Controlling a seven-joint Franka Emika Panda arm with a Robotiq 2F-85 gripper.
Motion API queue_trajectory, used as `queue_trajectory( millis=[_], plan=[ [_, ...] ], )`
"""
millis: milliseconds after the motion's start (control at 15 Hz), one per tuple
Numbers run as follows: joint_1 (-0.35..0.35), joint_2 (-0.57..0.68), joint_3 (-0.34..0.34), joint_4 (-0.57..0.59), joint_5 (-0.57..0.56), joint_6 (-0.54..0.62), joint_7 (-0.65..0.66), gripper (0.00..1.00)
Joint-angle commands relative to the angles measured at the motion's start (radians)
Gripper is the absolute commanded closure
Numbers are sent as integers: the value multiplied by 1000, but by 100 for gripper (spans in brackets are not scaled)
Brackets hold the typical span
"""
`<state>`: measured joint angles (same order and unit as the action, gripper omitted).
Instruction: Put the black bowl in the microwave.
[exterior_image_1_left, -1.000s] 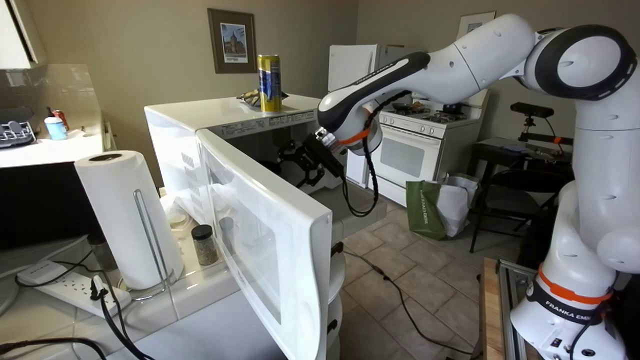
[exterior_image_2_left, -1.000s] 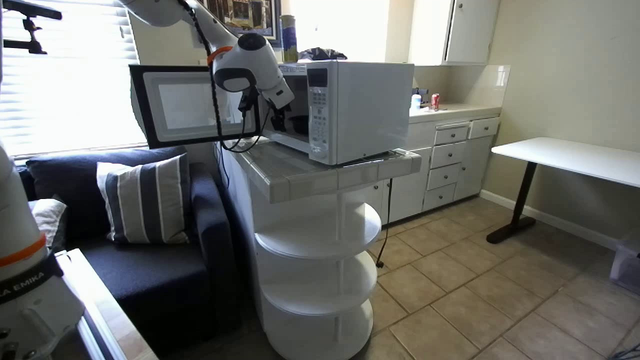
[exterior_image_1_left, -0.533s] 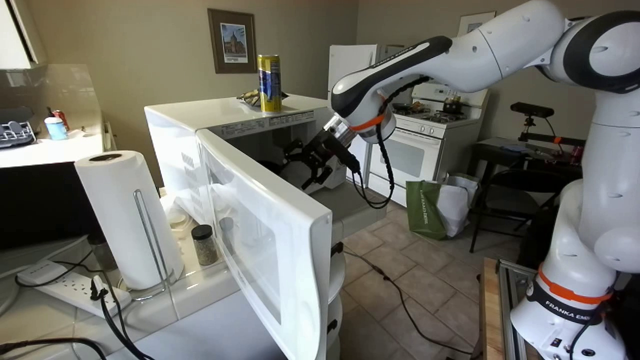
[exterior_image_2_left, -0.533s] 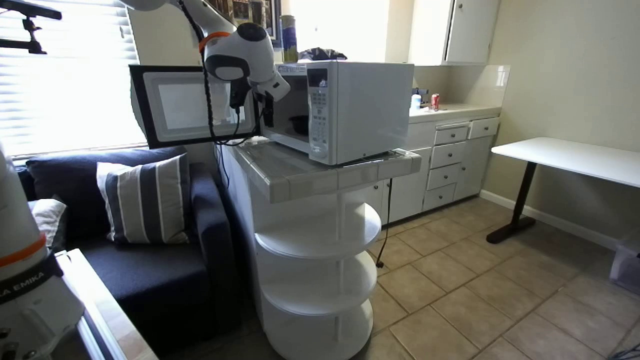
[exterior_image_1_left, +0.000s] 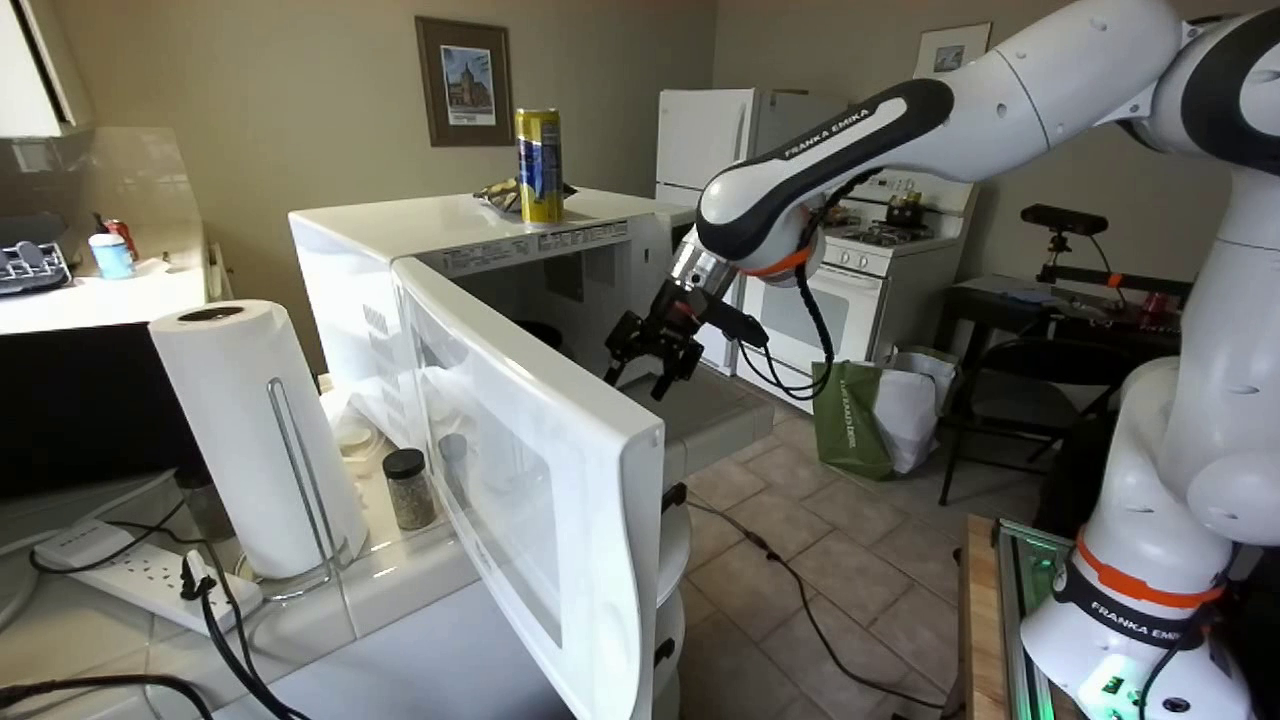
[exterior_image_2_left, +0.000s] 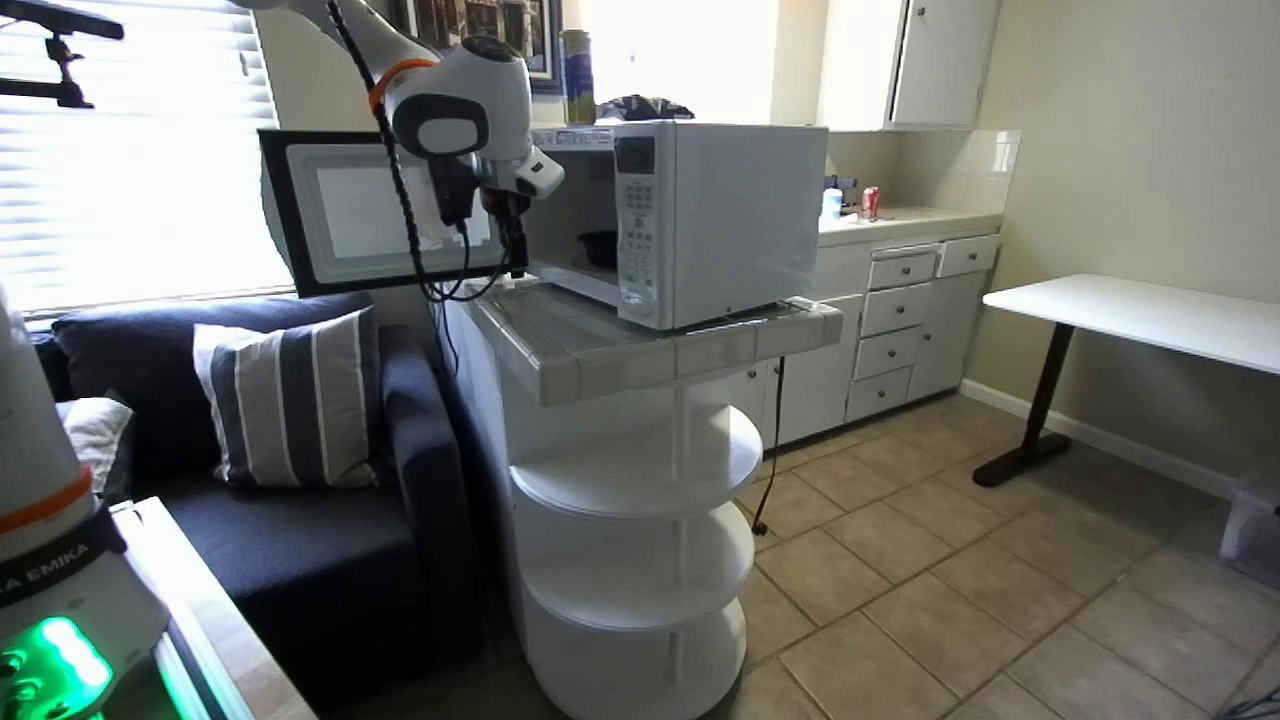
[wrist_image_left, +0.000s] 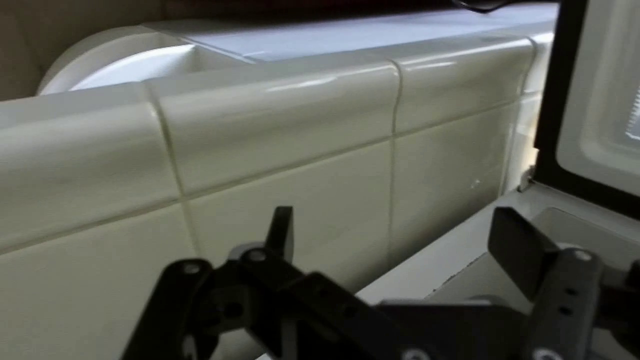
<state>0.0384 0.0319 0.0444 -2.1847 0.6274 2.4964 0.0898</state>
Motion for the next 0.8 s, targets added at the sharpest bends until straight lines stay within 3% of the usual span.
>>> queue_trajectory(
  millis=[0,200,333,733],
  plan=[
    [15,-104,7,-104,-278,6,144,0],
    [9,-170,31,-103,-524,-74,306,0],
    [10,-217,57,-81,-613,-149,378,0],
    [21,-351,104,-21,-560,-331,414,0]
  ],
)
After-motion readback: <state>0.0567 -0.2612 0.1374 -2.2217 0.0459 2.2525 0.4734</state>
